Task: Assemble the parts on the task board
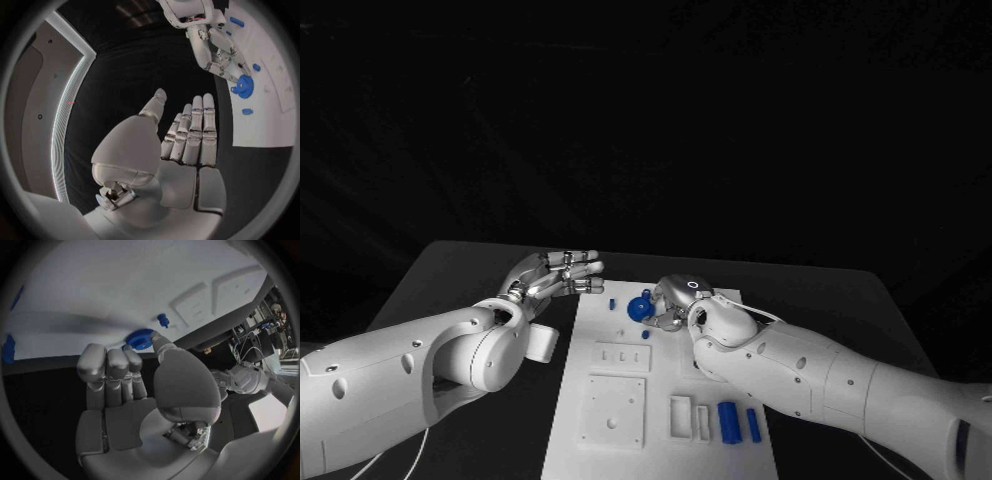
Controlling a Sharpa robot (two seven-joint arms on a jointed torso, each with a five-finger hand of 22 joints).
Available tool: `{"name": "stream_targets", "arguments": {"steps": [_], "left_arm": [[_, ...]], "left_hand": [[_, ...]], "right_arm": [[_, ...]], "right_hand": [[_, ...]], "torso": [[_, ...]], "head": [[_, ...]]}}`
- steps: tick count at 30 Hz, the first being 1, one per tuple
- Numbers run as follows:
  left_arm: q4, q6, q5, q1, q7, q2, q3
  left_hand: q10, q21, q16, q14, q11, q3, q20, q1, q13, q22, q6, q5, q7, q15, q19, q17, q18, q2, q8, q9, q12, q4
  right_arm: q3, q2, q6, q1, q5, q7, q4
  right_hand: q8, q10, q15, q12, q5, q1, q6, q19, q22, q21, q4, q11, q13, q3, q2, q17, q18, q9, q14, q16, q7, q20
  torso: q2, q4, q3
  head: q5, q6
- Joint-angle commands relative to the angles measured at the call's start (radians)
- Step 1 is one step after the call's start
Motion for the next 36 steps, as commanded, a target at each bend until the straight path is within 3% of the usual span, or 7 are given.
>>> {"name": "stream_targets", "arguments": {"steps": [1,5,11,18,23,31,36], "left_arm": [[0.002,0.01,0.002,0.001,0.005,-0.001,0.001],[0.003,0.008,0.002,0.001,0.005,-0.006,0.001],[0.005,0.008,0.002,0.001,0.006,-0.013,0.001],[0.007,0.014,0.002,0.001,0.008,-0.022,0.001],[0.006,0.018,0.002,0.001,0.009,-0.026,0.001],[0.003,0.027,0.002,0.001,0.009,-0.027,0.001],[0.002,0.032,0.002,0.001,0.01,-0.027,0.001]], "left_hand": [[-0.008,0.003,-0.004,-0.007,0.0,0.0,0.003,-0.007,0.001,-0.002,-0.008,0.004,0.002,0.003,-0.007,0.001,-0.007,0.002,0.003,-0.001,0.005,-0.002],[-0.008,0.003,-0.004,-0.007,0.0,0.0,0.003,-0.007,0.001,-0.002,-0.008,0.004,0.002,0.003,-0.007,0.001,-0.007,0.002,0.003,-0.001,0.005,-0.002],[-0.008,0.003,-0.004,-0.007,0.0,0.0,0.003,-0.007,0.001,-0.002,-0.008,0.004,0.002,0.003,-0.007,0.001,-0.007,0.002,0.003,-0.001,0.005,-0.002],[-0.003,0.003,-0.004,-0.007,-0.002,0.001,0.003,-0.005,0.002,-0.002,0.006,0.004,0.0,0.002,-0.007,0.001,-0.007,0.002,0.004,0.0,0.005,-0.003],[0.004,0.003,-0.004,-0.006,-0.003,0.002,0.002,-0.004,0.001,-0.001,0.015,0.004,-0.001,0.002,-0.007,0.001,-0.007,0.002,0.004,0.0,0.005,-0.004],[0.021,0.004,-0.004,-0.005,-0.006,0.004,0.001,-0.003,0.001,-0.001,0.02,0.005,-0.002,0.0,-0.006,0.001,-0.008,0.005,0.004,0.001,0.005,-0.006],[0.021,0.004,-0.004,-0.005,-0.006,0.004,0.001,-0.003,0.001,-0.001,0.02,0.005,-0.002,0.0,-0.006,0.001,-0.008,0.005,0.004,0.001,0.005,-0.006]], "right_arm": [[-0.001,-0.015,-0.036,-0.003,0.004,-0.017,0.015],[0.004,-0.044,-0.076,-0.004,0.009,-0.018,0.049],[0.029,-0.106,-0.09,-0.003,0.035,0.004,0.106],[0.096,-0.22,-0.055,-0.003,0.174,0.141,0.16],[0.128,-0.294,-0.023,-0.003,0.271,0.246,0.175],[0.143,-0.355,0.056,-0.006,0.326,0.366,0.132],[0.145,-0.367,0.083,-0.016,0.332,0.404,0.087]], "right_hand": [[0.002,0.0,0.003,0.002,0.004,-0.005,0.011,0.048,0.128,0.005,0.005,-0.001,0.001,0.0,-0.002,0.002,-0.007,0.0,-0.001,0.0,-0.001,0.003],[0.002,0.001,0.002,0.003,0.008,-0.006,0.015,0.049,0.129,0.01,0.007,-0.002,0.001,0.001,-0.006,0.003,-0.007,0.0,-0.001,0.001,-0.002,0.002],[0.002,0.002,0.002,0.003,0.01,0.003,0.018,0.049,0.129,0.013,0.0,-0.003,0.001,0.006,-0.008,0.003,-0.008,-0.001,-0.001,0.002,-0.003,0.002],[0.002,0.0,0.004,0.004,0.023,0.05,0.012,0.044,0.129,0.014,-0.057,0.002,0.002,-0.001,0.003,-0.001,-0.009,-0.001,-0.002,-0.003,0.003,0.004],[0.001,-0.004,0.005,0.002,0.084,0.089,0.01,0.04,0.128,0.01,-0.121,0.004,0.001,-0.003,0.015,-0.002,-0.009,-0.001,-0.004,-0.007,0.007,0.005],[0.001,-0.014,-0.008,-0.013,0.115,0.13,0.004,0.031,0.125,-0.008,-0.204,-0.014,-0.008,0.002,0.029,-0.006,-0.016,-0.001,-0.007,-0.025,-0.012,-0.005],[0.001,-0.015,-0.01,-0.017,0.129,0.136,-0.005,0.031,0.126,-0.007,-0.231,-0.015,-0.009,-0.002,0.034,-0.001,-0.021,-0.001,-0.005,-0.028,-0.011,-0.01]], "torso": [[0.0,0.0,0.0005],[0.0,-0.0024,0.0009],[0.0,-0.0074,0.0036],[-0.001,-0.0197,0.0105],[-0.001,-0.0284,0.017],[-0.001,-0.0359,0.0308],[-0.001,-0.0362,0.0302]], "head": [[-0.001,0.001],[-0.001,0.005],[-0.003,0.011],[0.001,0.017],[-0.001,0.02],[-0.006,0.022],[-0.011,0.021]]}}
